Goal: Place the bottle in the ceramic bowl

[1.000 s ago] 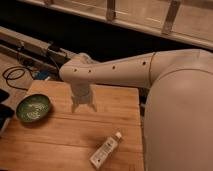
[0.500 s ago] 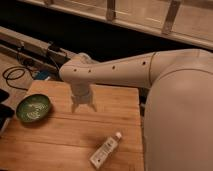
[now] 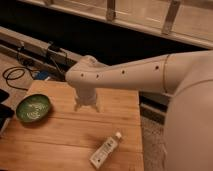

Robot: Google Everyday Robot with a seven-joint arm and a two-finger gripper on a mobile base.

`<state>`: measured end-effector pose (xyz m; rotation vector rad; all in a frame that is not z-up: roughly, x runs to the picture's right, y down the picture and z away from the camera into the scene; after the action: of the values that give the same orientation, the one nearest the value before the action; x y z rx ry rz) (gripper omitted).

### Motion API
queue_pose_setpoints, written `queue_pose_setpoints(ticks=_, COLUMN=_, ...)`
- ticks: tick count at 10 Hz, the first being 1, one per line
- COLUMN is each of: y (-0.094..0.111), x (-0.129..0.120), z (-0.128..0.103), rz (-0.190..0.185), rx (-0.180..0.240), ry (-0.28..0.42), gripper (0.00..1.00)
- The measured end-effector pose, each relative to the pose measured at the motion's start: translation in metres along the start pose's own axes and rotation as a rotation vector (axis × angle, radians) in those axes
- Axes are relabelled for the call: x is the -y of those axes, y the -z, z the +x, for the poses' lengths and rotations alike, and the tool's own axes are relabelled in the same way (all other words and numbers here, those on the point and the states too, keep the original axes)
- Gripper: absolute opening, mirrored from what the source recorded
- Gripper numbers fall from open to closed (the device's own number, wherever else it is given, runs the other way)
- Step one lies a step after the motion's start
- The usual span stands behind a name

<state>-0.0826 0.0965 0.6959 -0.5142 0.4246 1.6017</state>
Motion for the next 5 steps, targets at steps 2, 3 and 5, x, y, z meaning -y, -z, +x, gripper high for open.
queue_pose_setpoints(ticks=2, y=0.0026, x=0.004, z=0.0027, rz=-0.023, rx=0.034, ry=-0.032, gripper=0.65)
queue_pose_setpoints(ticks=3, y=0.0027, x=0.0041, z=0.0024, rz=-0.023, rx=0.035, ry=-0.031, gripper=0.65)
queue_pose_setpoints(ticks=5, y=0.0028, x=0.0022, z=0.0027, rz=-0.023, rx=0.036, ry=-0.027, gripper=0.65)
